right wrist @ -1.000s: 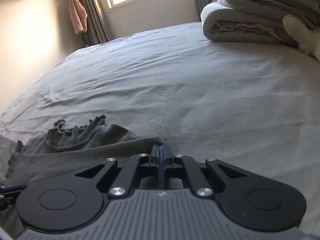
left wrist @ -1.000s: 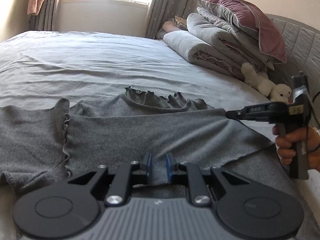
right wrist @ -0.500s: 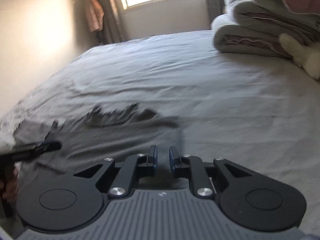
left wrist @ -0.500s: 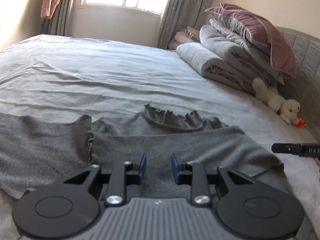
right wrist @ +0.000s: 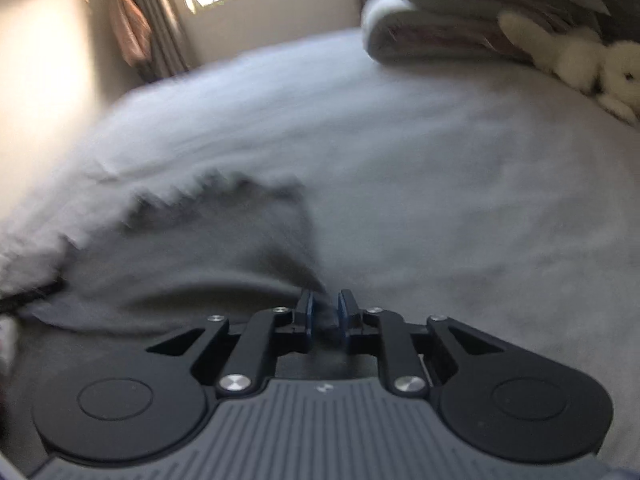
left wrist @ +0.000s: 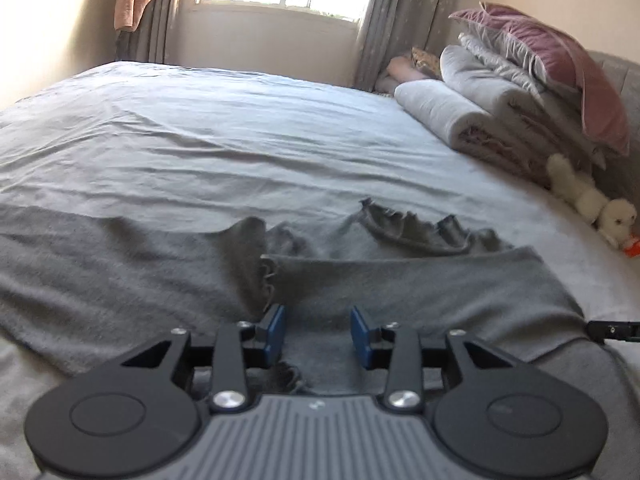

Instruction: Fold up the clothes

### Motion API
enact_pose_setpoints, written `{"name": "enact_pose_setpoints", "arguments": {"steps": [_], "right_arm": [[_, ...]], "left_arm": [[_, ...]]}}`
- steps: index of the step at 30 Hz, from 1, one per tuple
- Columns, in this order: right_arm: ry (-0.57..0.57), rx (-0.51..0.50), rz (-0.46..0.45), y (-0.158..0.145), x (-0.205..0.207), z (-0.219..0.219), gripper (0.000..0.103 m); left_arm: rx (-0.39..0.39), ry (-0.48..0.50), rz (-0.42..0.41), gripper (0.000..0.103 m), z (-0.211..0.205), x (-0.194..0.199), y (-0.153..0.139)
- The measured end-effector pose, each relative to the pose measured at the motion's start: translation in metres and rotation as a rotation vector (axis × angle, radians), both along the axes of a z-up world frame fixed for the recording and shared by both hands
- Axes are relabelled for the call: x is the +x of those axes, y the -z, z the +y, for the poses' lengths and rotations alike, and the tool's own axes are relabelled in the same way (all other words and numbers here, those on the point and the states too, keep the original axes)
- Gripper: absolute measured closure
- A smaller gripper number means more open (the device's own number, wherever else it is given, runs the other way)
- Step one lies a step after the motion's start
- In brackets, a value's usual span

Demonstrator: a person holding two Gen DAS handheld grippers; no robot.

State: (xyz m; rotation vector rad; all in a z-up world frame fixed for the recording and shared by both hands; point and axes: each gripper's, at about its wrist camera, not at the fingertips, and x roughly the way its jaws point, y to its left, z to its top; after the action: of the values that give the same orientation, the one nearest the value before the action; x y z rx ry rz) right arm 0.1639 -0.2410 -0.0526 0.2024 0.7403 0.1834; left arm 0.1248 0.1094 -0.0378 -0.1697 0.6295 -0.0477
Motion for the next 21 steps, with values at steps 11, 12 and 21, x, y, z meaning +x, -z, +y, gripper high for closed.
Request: {"name": "enact_pose_setpoints", "arguments": {"steps": [11, 12, 21], "right_arm": [[0.057, 0.013, -0.025, -0.030, -0.003, 0.011, 0.060], [0.054, 0.024, -0.022, -0.032, -0.004, 0.014, 0.058], [0.017, 0.023, 0.006, -0.039, -0.019, 0.039, 0.045]], "left_arm": [[0.048, -0.298, 0.096, 0.050, 0.018, -0.006, -0.016], [0.060, -0.326, 0.093, 0.046, 0.022, -0.005, -0.015], [0.170, -0.537, 0.077, 0.026, 0.065, -0.011, -0.005]]}}
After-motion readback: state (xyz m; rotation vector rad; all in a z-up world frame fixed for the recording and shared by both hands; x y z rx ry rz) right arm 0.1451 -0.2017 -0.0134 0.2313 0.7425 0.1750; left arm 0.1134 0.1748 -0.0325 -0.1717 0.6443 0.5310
